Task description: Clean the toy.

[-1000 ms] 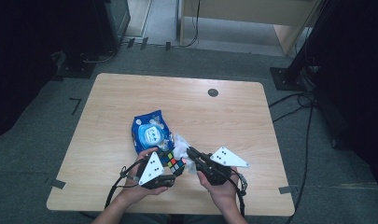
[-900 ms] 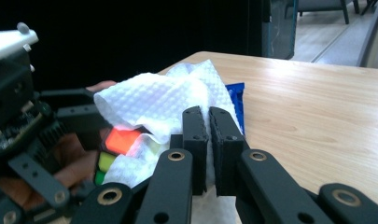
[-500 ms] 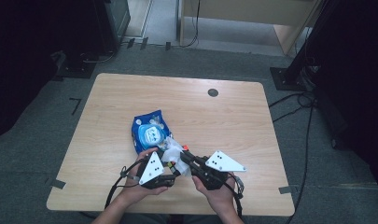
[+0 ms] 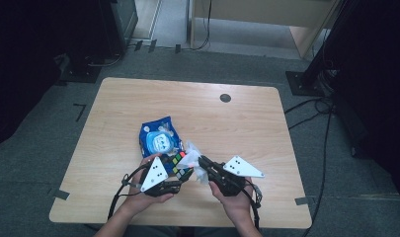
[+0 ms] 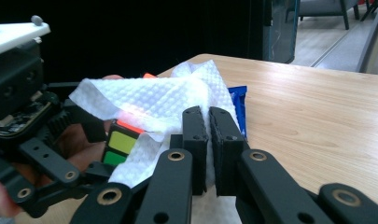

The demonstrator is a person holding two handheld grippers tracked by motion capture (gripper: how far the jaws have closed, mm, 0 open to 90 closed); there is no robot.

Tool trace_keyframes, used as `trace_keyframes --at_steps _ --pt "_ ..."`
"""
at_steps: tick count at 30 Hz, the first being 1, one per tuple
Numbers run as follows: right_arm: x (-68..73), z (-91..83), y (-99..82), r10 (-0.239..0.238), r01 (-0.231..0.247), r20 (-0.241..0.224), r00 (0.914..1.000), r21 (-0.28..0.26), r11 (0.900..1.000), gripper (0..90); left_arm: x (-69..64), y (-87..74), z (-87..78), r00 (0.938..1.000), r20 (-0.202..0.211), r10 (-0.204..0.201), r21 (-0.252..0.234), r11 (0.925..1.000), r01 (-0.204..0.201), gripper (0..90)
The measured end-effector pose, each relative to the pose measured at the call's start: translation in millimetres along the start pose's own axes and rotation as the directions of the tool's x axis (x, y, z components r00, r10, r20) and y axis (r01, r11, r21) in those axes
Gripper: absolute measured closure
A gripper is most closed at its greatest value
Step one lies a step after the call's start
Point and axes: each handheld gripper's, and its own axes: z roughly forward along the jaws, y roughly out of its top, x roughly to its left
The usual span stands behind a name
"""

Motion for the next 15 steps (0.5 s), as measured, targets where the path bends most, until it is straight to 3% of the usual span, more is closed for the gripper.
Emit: trace_keyframes --at_steps 9,15 --pt "17.7 -1.5 5.3 -0.014 0.012 -0.065 0.9978 -0.028 0.9995 86.6 -8.9 -2.3 7.4 0.9994 0.031 0.013 0.025 0.9996 -0.014 34.2" --pt "10.3 -0.4 3.0 -0.020 0.019 -0.048 0.9986 -0.022 0.9996 86.2 -8.7 0.3 6.3 0.9994 0.032 0.011 0.029 0.9995 -0.012 34.2"
